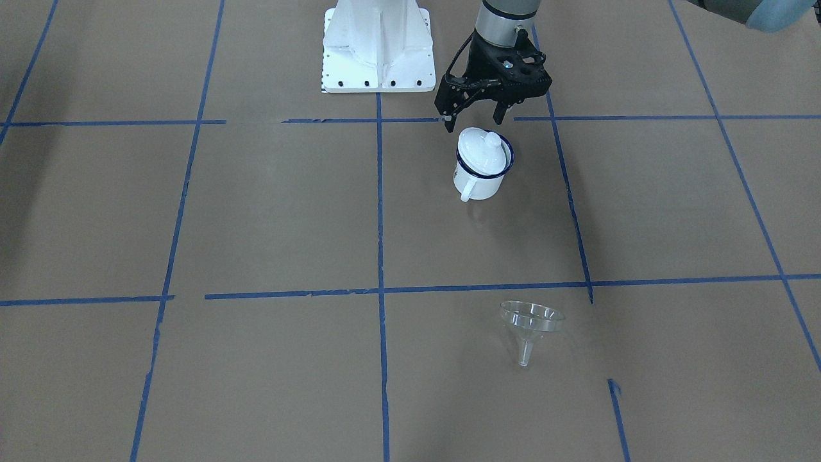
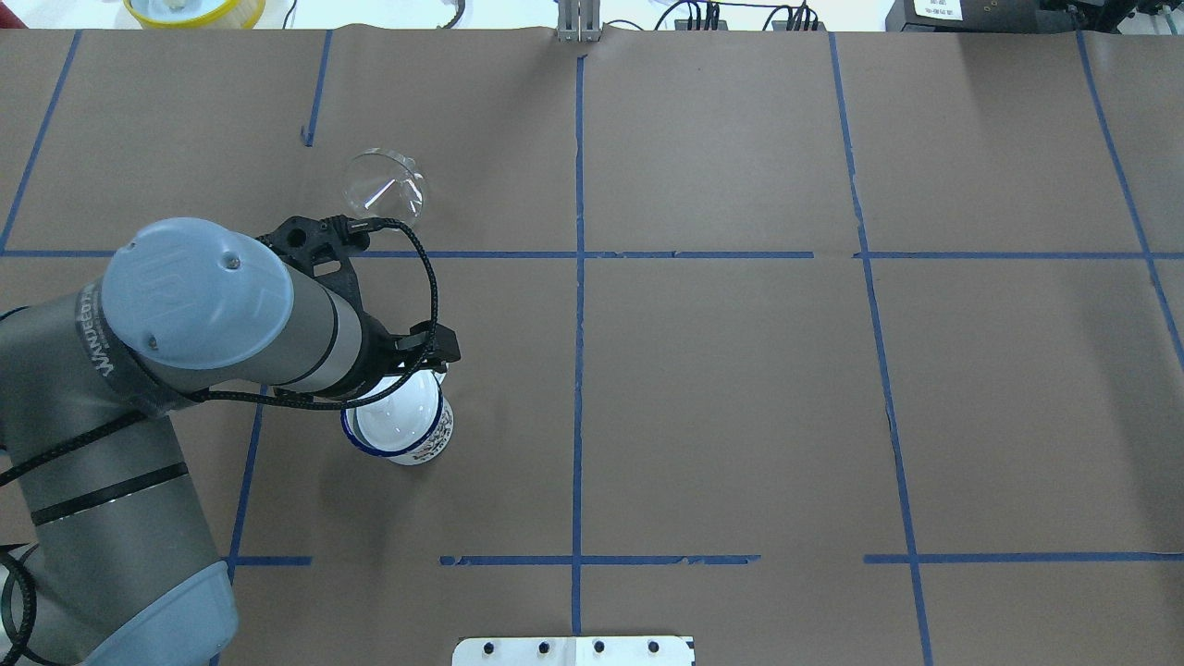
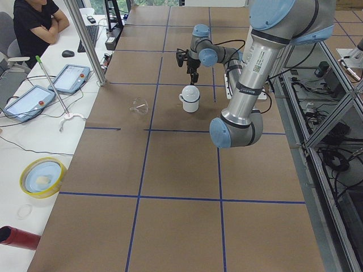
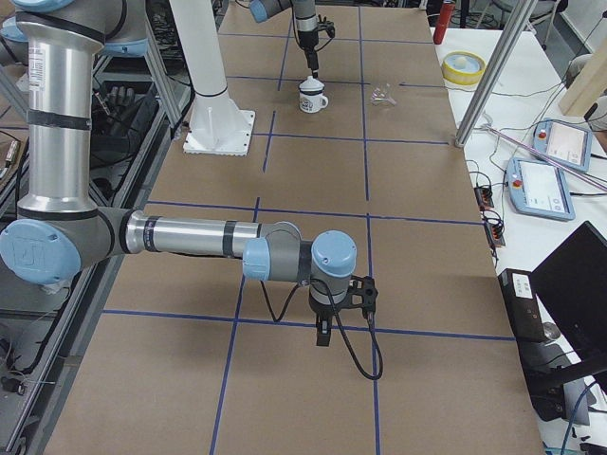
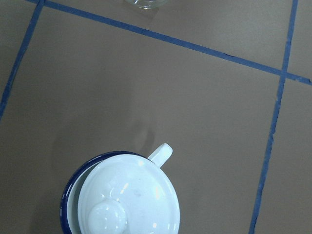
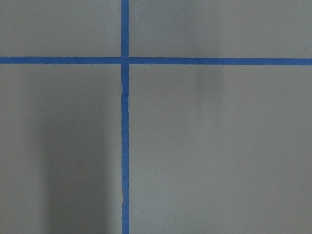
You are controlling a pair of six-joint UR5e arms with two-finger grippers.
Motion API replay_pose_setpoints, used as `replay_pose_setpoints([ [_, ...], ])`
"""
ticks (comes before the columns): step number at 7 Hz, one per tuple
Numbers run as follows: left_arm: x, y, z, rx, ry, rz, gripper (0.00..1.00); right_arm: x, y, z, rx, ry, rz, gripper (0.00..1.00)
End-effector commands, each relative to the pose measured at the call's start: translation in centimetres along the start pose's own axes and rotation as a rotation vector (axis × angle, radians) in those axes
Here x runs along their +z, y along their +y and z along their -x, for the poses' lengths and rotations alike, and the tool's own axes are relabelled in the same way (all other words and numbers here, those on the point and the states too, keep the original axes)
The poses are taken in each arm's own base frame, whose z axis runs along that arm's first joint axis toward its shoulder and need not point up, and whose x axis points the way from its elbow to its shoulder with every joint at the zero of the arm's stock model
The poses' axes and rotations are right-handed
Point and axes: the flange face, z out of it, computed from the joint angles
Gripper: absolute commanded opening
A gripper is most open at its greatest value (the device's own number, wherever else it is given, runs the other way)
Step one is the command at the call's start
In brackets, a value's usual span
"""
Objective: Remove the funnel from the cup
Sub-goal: 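Open the left gripper and raise it off the lid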
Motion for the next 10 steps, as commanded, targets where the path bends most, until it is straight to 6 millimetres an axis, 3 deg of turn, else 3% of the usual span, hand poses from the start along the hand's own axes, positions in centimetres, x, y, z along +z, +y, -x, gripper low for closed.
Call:
replay_pose_setpoints([
  [1,1.1,-0.1,-0.8,-0.001,0.026,0.000,1.00,0.0,0.0,0.0,0.000,0.000,0.000,1.00],
  [5,5.2,-1.0,-1.3,-0.002,0.045,0.000,1.00,0.0,0.0,0.0,0.000,0.000,0.000,1.00],
  [10,5.4,-1.0,-1.8,0.000,0.056,0.002,1.00,0.0,0.0,0.0,0.000,0.000,0.000,1.00],
])
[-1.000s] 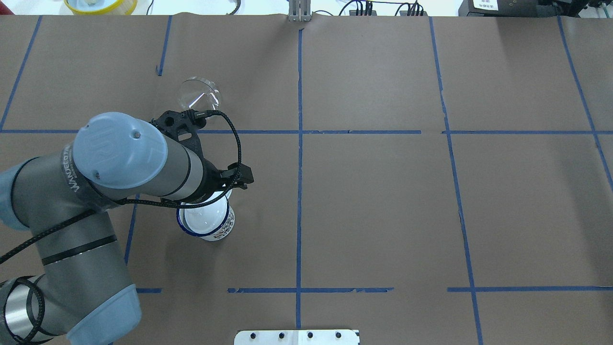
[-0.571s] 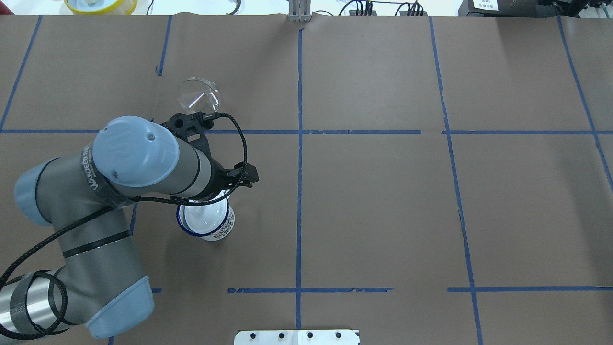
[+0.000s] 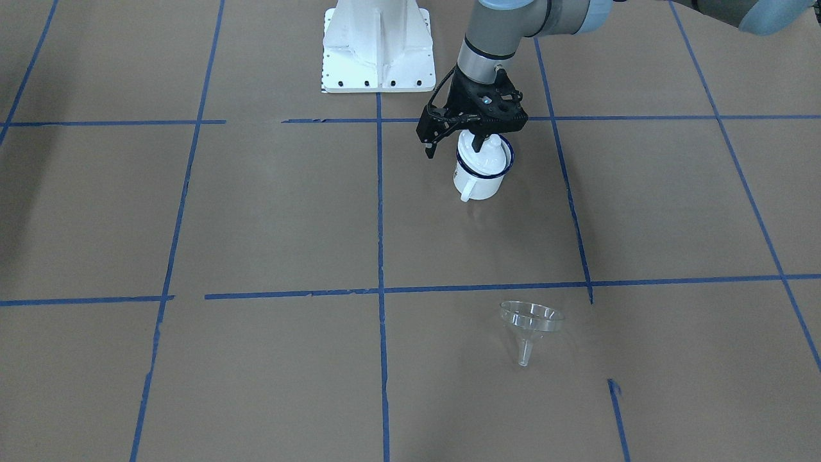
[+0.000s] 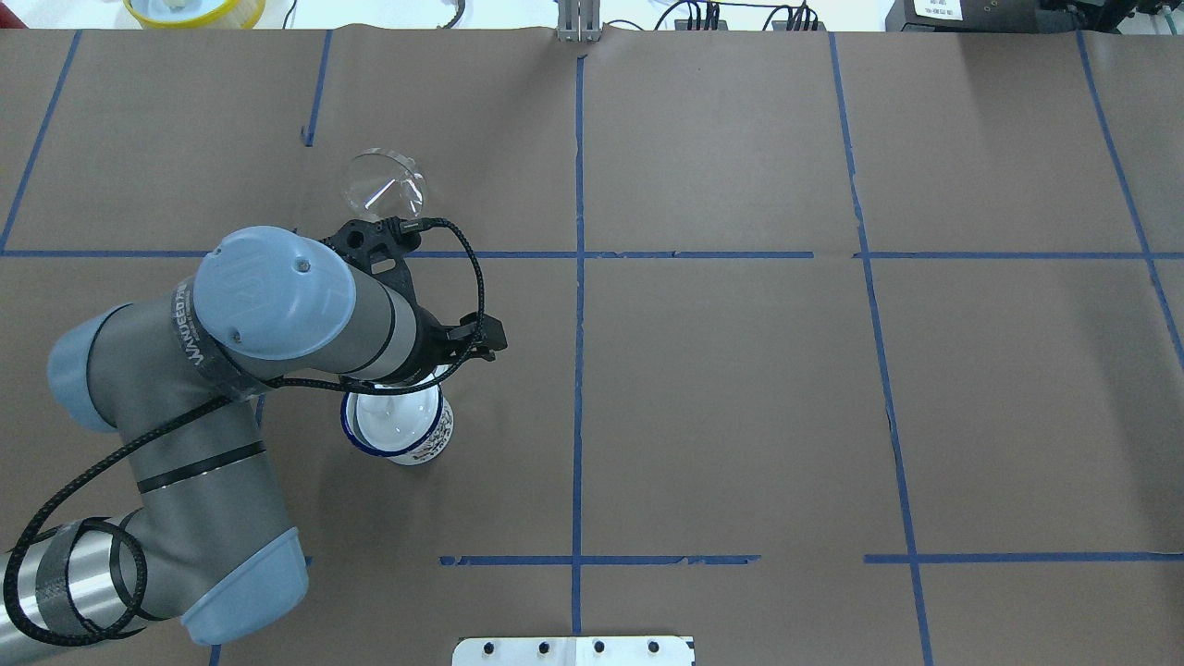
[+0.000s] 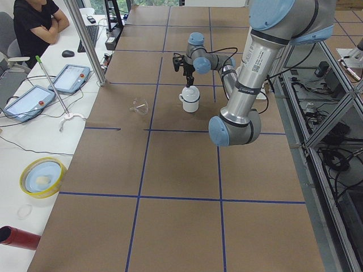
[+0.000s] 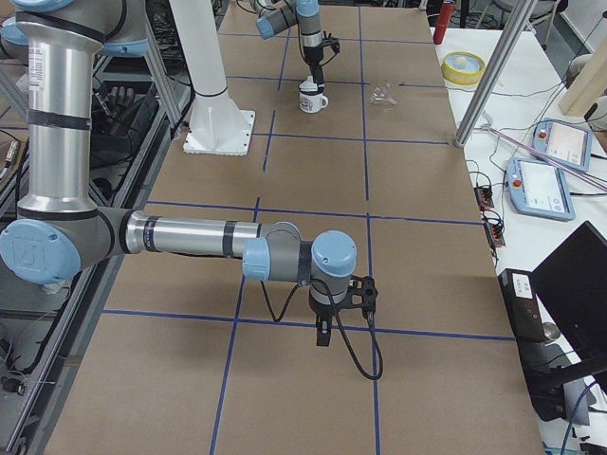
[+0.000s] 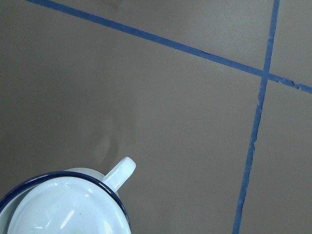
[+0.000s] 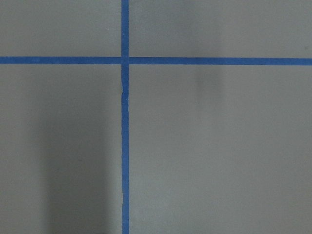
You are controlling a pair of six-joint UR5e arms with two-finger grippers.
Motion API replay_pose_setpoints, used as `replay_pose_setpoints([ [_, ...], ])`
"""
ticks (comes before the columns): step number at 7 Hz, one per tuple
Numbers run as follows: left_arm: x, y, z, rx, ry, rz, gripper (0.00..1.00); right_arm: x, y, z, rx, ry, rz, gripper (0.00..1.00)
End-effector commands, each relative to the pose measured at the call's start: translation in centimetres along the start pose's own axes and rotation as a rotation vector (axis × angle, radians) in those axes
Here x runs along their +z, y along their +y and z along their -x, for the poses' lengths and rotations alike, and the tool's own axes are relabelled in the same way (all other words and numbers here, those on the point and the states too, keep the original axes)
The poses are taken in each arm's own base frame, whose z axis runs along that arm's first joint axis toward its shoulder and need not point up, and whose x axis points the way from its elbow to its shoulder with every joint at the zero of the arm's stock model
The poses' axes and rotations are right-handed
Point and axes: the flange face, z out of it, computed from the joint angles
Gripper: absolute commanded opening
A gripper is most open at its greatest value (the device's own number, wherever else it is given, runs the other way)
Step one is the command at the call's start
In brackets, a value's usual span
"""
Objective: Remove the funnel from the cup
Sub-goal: 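Open the left gripper and raise it off the lid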
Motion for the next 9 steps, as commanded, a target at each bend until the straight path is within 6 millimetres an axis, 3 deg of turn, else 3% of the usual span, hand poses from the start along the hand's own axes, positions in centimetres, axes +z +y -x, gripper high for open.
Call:
replay_pose_setpoints([
  [1,0.5,-0.1,0.0,0.000,-0.001,0.000,1.00,0.0,0.0,0.0,0.000,0.000,0.000,1.00],
  [6,1.6,0.0,0.2,0.001,-0.010,0.005,1.00,0.0,0.0,0.0,0.000,0.000,0.000,1.00],
  [9,0.3,0.3,-0.2,0.010,0.016,0.005,1.00,0.0,0.0,0.0,0.000,0.000,0.000,1.00],
])
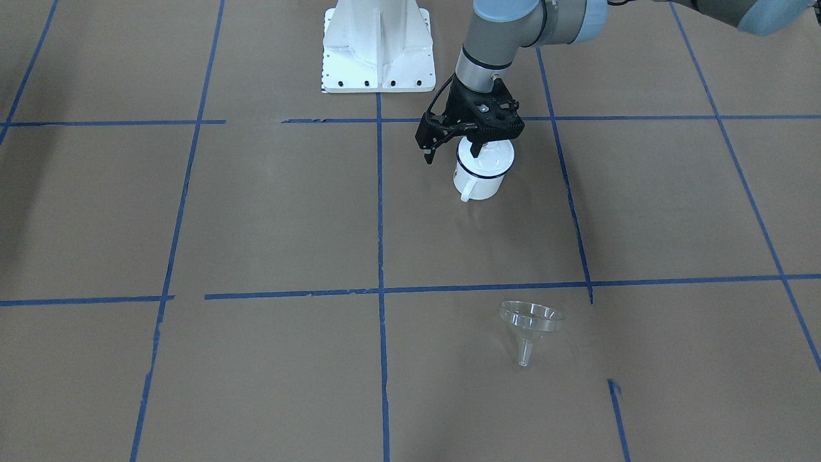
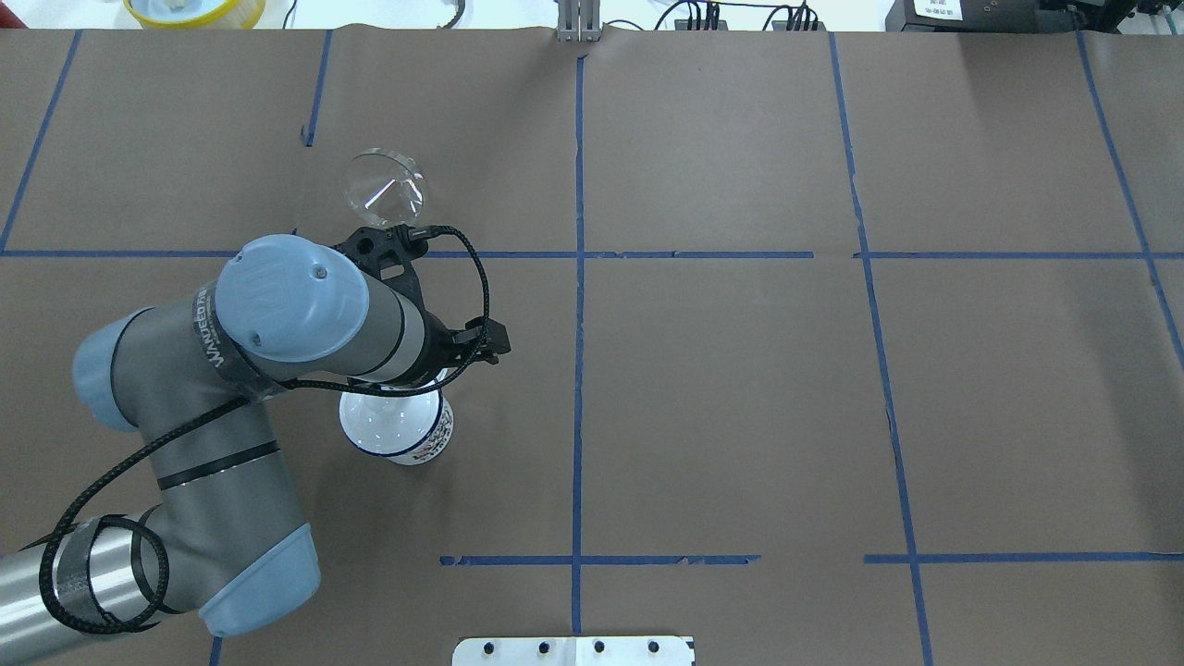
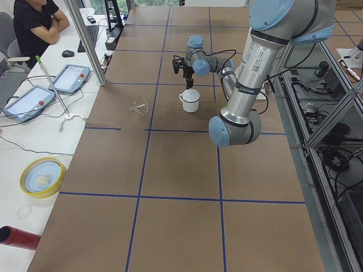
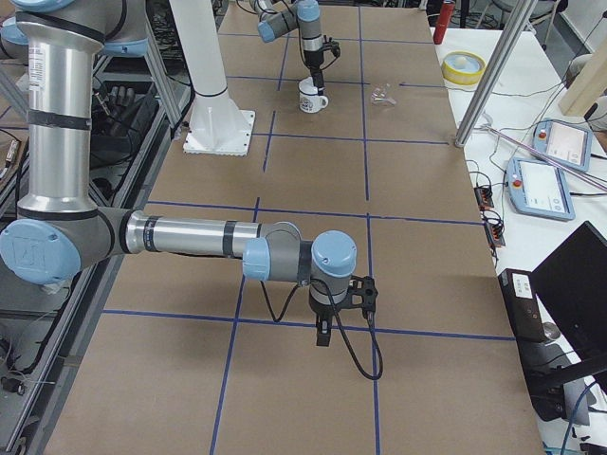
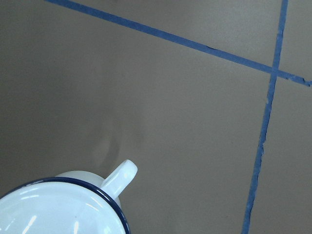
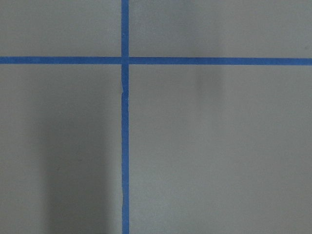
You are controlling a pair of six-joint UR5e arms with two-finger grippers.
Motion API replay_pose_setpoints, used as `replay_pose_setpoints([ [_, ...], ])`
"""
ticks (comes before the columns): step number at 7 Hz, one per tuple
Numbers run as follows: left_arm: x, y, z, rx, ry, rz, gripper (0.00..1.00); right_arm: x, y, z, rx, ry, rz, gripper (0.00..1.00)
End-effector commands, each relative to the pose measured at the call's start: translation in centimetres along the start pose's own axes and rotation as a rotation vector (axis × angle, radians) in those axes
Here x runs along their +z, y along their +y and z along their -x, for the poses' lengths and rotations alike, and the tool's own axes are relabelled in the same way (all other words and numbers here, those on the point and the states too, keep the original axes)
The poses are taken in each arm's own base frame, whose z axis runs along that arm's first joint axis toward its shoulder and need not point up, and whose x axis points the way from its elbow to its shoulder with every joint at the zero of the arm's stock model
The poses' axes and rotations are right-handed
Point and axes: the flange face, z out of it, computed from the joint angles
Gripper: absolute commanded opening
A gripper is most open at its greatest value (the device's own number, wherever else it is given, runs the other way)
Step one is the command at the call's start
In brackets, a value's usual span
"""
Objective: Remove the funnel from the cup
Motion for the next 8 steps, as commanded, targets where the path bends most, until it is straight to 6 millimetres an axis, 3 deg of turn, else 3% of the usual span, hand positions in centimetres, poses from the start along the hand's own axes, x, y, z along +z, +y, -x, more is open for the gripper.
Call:
replay_pose_setpoints([
  [1,-1.8,0.1,-0.3,0.009,0.023,-0.006,1.00,0.0,0.0,0.0,0.000,0.000,0.000,1.00],
  [3,-3.9,-0.9,0.2,0.003,0.018,-0.025,1.00,0.0,0.0,0.0,0.000,0.000,0.000,1.00],
  [4,-6.1,-2.6,0.7,0.021,0.016,-0.058,1.00,0.0,0.0,0.0,0.000,0.000,0.000,1.00],
  [6,-10.8,-8.6,3.2,0.161,-0.004,-0.167,1.00,0.0,0.0,0.0,0.000,0.000,0.000,1.00],
  [8,-12.0,-13.4,7.5,0.255,-0.058,-0.235,1.00,0.0,0.0,0.0,0.000,0.000,0.000,1.00],
])
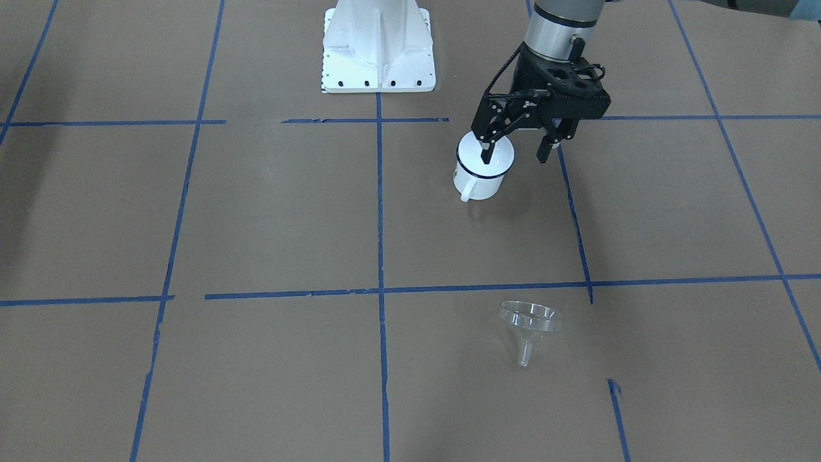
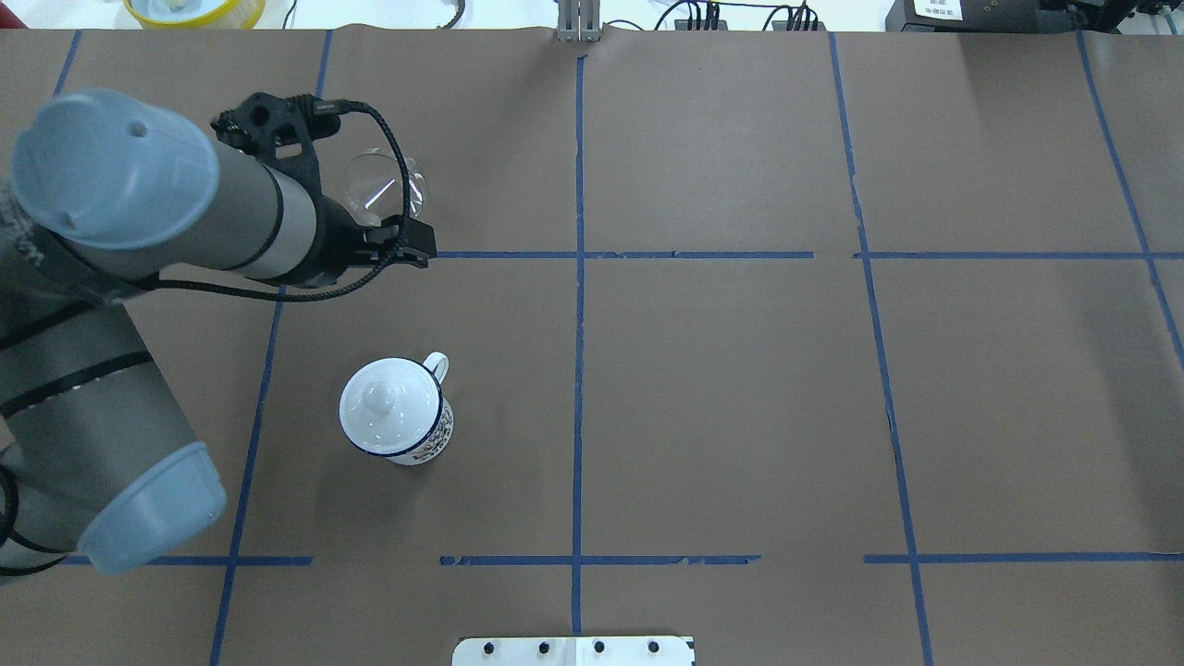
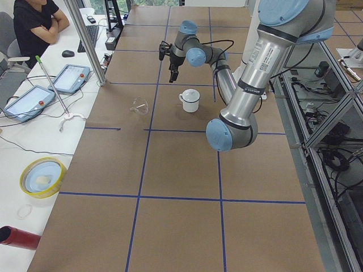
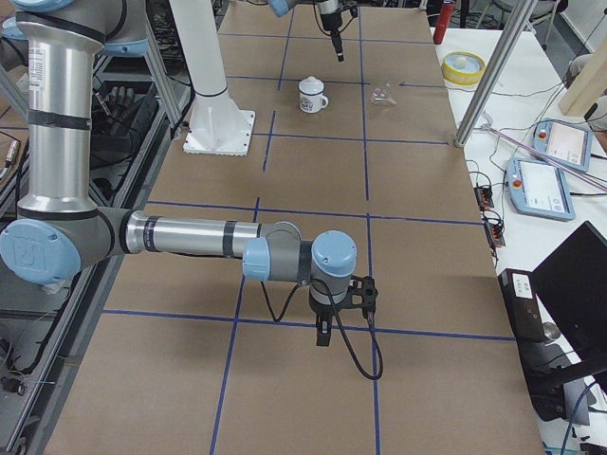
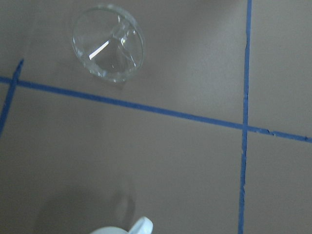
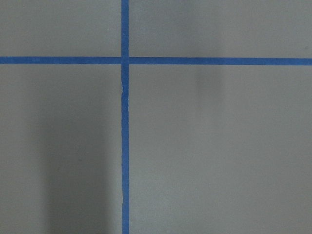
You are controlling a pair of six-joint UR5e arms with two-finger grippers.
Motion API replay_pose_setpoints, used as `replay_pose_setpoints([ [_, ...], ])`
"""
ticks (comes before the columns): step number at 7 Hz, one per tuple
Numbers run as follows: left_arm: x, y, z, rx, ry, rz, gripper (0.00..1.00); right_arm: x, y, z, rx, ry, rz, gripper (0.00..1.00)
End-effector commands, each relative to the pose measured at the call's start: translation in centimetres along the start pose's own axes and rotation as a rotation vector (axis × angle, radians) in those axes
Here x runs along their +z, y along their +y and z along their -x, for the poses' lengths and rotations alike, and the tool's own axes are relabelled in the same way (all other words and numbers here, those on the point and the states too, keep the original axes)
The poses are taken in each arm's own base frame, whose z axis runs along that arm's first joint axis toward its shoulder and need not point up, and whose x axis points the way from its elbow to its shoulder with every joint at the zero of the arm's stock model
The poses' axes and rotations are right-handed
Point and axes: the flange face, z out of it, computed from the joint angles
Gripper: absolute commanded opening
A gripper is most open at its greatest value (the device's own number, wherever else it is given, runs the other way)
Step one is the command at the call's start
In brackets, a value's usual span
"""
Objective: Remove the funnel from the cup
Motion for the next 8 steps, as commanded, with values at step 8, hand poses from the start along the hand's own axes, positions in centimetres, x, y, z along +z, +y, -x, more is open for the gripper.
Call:
replay_pose_setpoints([
  [8,-0.5,-6.9,49.5,0.282,-0.116,0.146,1.00,0.0,0.0,0.0,0.000,0.000,0.000,1.00],
])
